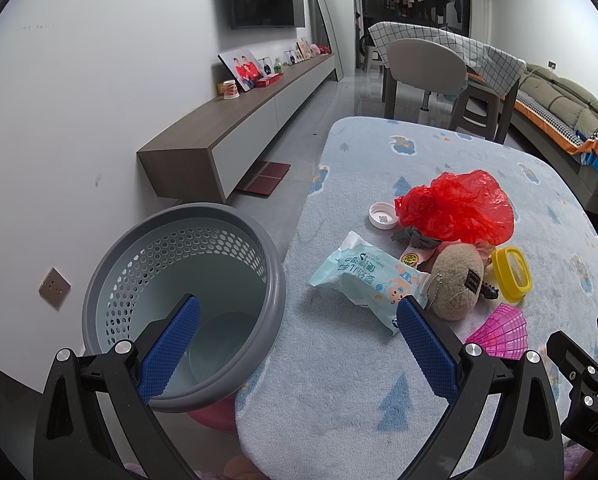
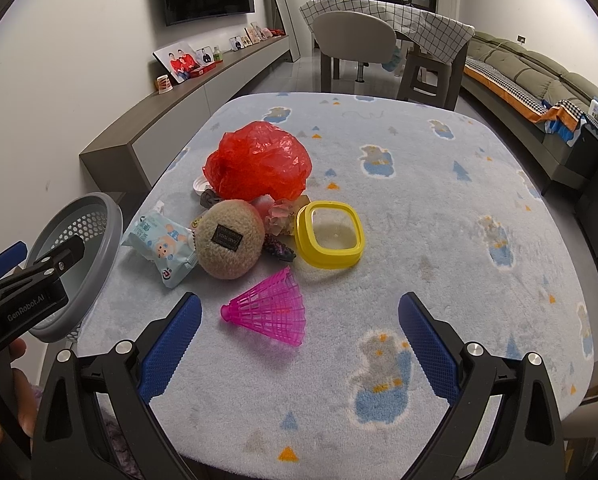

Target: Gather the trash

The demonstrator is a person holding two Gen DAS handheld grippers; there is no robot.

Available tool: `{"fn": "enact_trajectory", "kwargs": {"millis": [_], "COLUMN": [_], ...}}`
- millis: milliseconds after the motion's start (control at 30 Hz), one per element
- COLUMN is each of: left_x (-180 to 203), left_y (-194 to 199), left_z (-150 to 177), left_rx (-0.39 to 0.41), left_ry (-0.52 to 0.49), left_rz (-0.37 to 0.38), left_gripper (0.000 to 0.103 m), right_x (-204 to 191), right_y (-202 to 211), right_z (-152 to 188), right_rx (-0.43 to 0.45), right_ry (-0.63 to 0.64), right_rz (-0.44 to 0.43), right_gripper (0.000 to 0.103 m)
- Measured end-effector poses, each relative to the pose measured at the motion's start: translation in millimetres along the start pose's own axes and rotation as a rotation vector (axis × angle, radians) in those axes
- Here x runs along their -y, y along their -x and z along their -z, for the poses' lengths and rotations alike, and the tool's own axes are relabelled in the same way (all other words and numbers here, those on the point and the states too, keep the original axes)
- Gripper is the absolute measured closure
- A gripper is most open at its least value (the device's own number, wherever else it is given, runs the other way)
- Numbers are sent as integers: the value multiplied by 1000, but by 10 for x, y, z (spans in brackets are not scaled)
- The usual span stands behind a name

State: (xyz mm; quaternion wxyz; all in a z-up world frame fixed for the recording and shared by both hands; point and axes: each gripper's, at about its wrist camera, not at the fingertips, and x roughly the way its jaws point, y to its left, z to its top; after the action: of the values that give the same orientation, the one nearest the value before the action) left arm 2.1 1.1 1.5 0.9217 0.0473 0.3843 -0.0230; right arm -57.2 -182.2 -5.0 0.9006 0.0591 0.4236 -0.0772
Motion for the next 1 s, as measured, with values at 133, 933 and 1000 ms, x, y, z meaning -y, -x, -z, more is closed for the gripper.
{"fn": "enact_trajectory", "kwargs": {"millis": [133, 933, 1000], "left_x": [9, 205, 258], "left_y": [-19, -130, -152], "left_z": [1, 33, 31], "left_rx": [-1, -17, -20], "left_ry": [-1, -23, -30], "left_rz": [-1, 16, 21], "left_gripper": [6, 6, 6], "right_x": [-3, 299, 368], "right_y": [-5, -123, -152], "right_z": [12, 7, -7], "right_rx": [1, -13, -14], "right_ry": [1, -33, -38], "right_rz": [1, 13, 17], "right_gripper": [9, 9, 9]}}
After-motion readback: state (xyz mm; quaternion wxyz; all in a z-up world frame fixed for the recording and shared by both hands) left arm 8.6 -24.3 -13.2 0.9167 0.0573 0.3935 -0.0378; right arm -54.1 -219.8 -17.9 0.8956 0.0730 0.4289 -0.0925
